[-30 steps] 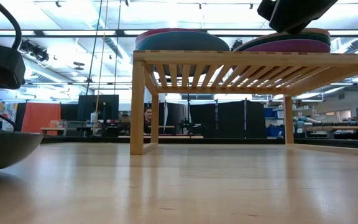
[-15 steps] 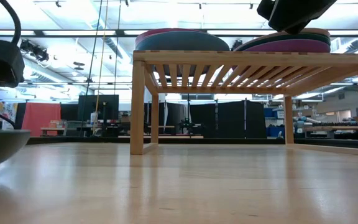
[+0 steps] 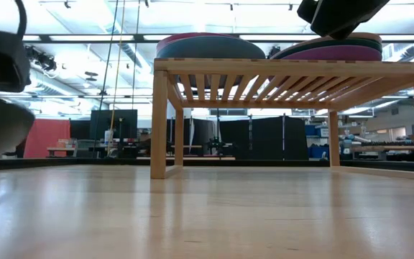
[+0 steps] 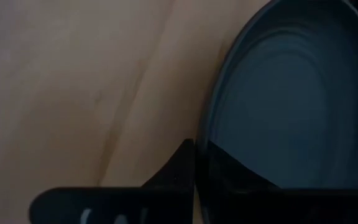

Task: Place and stack plates onto a shelf
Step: Stack the black plate on top of the pink plate on the shelf

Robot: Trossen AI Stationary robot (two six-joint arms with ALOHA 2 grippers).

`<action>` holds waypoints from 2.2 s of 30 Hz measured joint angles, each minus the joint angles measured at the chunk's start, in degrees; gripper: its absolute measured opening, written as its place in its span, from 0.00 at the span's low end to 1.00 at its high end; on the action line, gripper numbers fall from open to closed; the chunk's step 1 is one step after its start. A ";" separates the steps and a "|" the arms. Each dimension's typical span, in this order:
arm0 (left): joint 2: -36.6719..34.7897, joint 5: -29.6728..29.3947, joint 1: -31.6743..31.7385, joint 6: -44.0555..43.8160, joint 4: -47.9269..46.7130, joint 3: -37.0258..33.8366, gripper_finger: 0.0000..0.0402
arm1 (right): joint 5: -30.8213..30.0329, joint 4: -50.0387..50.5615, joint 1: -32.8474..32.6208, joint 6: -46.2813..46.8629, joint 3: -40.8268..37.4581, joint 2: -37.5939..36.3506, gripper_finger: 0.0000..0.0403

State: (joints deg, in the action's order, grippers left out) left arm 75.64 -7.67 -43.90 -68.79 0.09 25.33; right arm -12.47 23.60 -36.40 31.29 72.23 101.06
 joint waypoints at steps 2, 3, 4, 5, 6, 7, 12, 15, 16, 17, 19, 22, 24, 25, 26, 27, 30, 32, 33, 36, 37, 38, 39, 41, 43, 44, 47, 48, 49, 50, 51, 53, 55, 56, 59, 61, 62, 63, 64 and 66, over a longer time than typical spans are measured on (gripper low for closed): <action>0.00 0.02 0.56 1.42 0.85 0.29 0.05 | 0.00 0.00 0.00 0.00 0.00 0.00 0.44; 0.00 0.01 0.91 2.24 0.88 0.57 0.05 | 0.02 0.02 0.02 0.02 0.00 0.00 0.44; 0.00 -0.01 1.27 3.38 1.10 0.84 0.05 | 0.00 0.00 0.00 0.00 0.00 0.00 0.44; 0.00 0.01 1.69 4.59 1.37 1.26 0.05 | 0.01 0.01 0.00 0.00 0.00 0.00 0.44; 0.00 0.05 2.16 5.78 1.80 1.58 0.05 | 0.01 0.01 0.01 0.00 0.00 0.00 0.44; 0.00 0.05 2.66 7.17 1.89 2.06 0.05 | 0.01 0.02 0.01 0.01 0.00 0.00 0.44; 0.00 2.61 6.33 14.83 1.77 5.37 0.05 | 0.02 0.02 0.00 0.00 0.00 0.00 0.44; -0.01 5.99 9.18 20.05 1.63 8.04 0.05 | 0.01 0.01 0.00 0.00 0.00 0.00 0.44; -0.02 7.32 10.17 21.73 1.54 9.10 0.05 | 0.02 0.00 0.00 0.02 0.00 0.00 0.44; -0.02 8.70 11.22 23.39 1.47 10.20 0.05 | 0.02 0.02 0.00 0.02 0.00 0.00 0.44; -0.02 11.67 13.33 26.34 0.79 12.53 0.05 | 0.02 0.02 0.02 0.00 0.00 0.00 0.44; -0.02 14.93 16.50 30.28 -3.43 17.07 0.05 | 0.02 0.01 0.02 0.02 0.00 0.00 0.44; -0.02 15.84 18.47 32.61 -8.30 20.81 0.05 | 0.02 0.01 0.01 0.01 0.00 0.00 0.44; -0.02 15.92 19.35 33.89 -11.59 22.99 0.05 | 0.02 0.02 0.02 0.02 0.00 0.00 0.44; -0.02 15.93 20.26 35.28 -15.20 25.23 0.05 | 0.02 0.01 0.02 0.02 0.00 0.00 0.44; -0.02 15.87 21.10 36.71 -18.82 27.74 0.05 | 0.02 0.02 0.00 0.02 0.00 0.00 0.44; -0.04 14.97 23.69 40.70 -28.20 35.04 0.05 | 0.02 0.01 0.00 0.02 0.00 0.00 0.44; -0.04 14.17 25.48 43.17 -33.58 39.85 0.05 | 0.02 0.00 0.00 0.02 0.00 0.00 0.44; -0.04 13.77 26.40 44.24 -35.74 42.17 0.05 | 0.02 0.00 0.02 0.02 0.00 0.00 0.44; -0.09 13.43 29.45 47.20 -40.79 48.58 0.05 | 0.02 0.02 0.02 0.02 0.00 0.00 0.44; -0.11 13.37 30.61 47.83 -42.31 50.63 0.05 | 0.02 0.00 0.02 0.02 0.00 0.00 0.44; -0.11 13.37 31.78 48.49 -43.58 52.54 0.05 | 0.01 0.00 0.02 0.02 0.00 0.00 0.44; -0.11 13.33 33.05 48.85 -44.40 54.22 0.05 | 0.02 0.01 0.01 0.02 0.00 0.00 0.44; -0.12 13.30 35.76 49.10 -45.75 57.51 0.05 | 0.02 0.00 0.02 0.02 0.00 0.00 0.44; -0.13 13.28 38.74 49.46 -46.63 60.14 0.05 | 0.02 0.00 0.02 0.02 0.00 0.00 0.44; -0.13 13.26 40.15 50.11 -46.76 61.20 0.05 | 0.02 0.00 0.00 0.02 0.00 0.00 0.44; -0.13 13.30 44.88 52.69 -46.71 63.66 0.05 | 0.02 0.00 0.02 0.00 0.00 0.00 0.44; -0.13 13.28 46.51 53.20 -46.71 64.25 0.05 | 0.01 -0.01 0.00 0.02 0.00 0.00 0.44; -0.13 13.29 48.26 53.76 -46.68 64.64 0.05 | 0.02 -0.02 0.02 0.02 0.00 0.00 0.44; -0.13 13.29 49.99 54.43 -46.68 64.86 0.05 | 0.02 -0.02 0.02 0.02 0.00 0.00 0.44; -0.13 13.27 51.81 54.83 -46.67 64.88 0.05 | 0.02 -0.02 0.00 0.02 0.00 0.00 0.44; -0.05 13.28 55.46 55.08 -47.10 64.88 0.05 | 0.01 -0.02 0.02 0.02 0.00 0.00 0.44; 0.40 13.28 59.03 55.12 -47.25 64.88 0.05 | 0.02 -0.05 0.01 0.02 0.00 0.00 0.44; 0.83 13.28 60.66 55.10 -47.45 64.88 0.05 | 0.02 -0.04 0.01 0.02 0.00 0.00 0.44; 2.61 14.26 65.01 54.97 -47.96 64.86 0.05 | 0.02 -0.38 0.02 0.02 0.00 0.00 0.44; 4.27 15.91 67.19 54.81 -48.23 64.86 0.05 | 0.02 -0.53 0.02 0.02 0.00 0.00 0.44; 5.27 16.81 68.17 54.78 -48.73 64.86 0.05 | 0.02 -0.53 0.02 0.00 0.00 0.00 0.44; 6.32 17.67 68.95 54.79 -49.25 64.86 0.05 | 0.02 -0.53 0.02 0.01 0.00 0.00 0.44; 7.44 18.62 69.54 54.79 -49.80 64.86 0.05 | 0.01 -0.53 0.02 0.02 0.00 0.00 0.44; 9.72 20.67 70.55 54.81 -50.52 64.86 0.05 | 0.01 -0.68 0.01 0.01 0.00 0.00 0.44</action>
State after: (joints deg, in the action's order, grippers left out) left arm 85.36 13.00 26.65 -13.98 -50.43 90.19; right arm -12.46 22.92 -36.39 31.30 72.23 101.06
